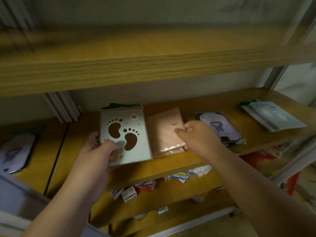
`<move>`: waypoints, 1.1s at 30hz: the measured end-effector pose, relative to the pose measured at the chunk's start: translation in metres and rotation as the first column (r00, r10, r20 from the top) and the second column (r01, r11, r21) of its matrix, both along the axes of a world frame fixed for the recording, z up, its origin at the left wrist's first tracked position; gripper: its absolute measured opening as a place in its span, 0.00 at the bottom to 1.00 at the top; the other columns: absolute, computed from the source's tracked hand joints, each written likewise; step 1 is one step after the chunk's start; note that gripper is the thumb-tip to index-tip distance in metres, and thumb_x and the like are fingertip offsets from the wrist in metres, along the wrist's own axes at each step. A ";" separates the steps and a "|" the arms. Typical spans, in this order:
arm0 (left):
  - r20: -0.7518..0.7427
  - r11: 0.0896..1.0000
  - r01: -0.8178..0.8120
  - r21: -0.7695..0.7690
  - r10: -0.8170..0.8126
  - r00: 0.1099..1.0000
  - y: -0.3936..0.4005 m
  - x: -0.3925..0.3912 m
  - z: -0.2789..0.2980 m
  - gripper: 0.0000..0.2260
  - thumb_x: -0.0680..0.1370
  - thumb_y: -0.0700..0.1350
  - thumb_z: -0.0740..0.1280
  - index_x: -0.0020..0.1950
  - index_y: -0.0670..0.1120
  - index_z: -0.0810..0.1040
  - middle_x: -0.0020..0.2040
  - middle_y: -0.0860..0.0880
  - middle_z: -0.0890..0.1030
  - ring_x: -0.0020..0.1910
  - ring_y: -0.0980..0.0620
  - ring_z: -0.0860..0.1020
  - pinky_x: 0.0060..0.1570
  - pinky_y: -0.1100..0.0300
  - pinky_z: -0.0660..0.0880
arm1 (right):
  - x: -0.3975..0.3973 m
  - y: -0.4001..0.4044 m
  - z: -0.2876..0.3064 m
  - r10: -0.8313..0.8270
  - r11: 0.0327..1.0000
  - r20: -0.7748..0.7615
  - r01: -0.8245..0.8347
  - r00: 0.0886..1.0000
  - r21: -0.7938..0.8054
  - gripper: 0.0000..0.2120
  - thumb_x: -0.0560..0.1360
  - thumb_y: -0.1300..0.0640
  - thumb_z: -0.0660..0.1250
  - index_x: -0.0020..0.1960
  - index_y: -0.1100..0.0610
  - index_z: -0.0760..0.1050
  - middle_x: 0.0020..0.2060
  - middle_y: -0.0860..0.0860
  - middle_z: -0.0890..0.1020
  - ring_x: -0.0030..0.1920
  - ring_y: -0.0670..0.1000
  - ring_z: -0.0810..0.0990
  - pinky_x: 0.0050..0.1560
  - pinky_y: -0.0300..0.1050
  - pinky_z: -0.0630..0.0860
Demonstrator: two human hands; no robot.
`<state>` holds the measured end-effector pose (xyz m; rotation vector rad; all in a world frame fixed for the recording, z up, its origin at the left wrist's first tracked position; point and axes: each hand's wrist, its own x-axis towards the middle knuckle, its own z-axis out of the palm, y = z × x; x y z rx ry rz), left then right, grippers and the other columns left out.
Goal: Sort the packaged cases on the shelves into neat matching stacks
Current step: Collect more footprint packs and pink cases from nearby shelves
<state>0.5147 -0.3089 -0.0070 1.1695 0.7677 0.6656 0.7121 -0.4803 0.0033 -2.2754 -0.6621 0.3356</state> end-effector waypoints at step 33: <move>-0.099 0.963 0.269 -0.024 -0.270 0.958 -0.271 0.310 0.023 0.19 0.76 0.38 0.73 0.64 0.51 0.75 0.51 0.47 0.87 0.43 0.51 0.87 0.34 0.59 0.80 | 0.208 -0.327 0.026 0.002 0.993 0.407 0.047 0.913 -0.109 0.26 0.76 0.42 0.65 0.72 0.44 0.66 0.65 0.41 0.74 0.58 0.40 0.70 0.52 0.38 0.68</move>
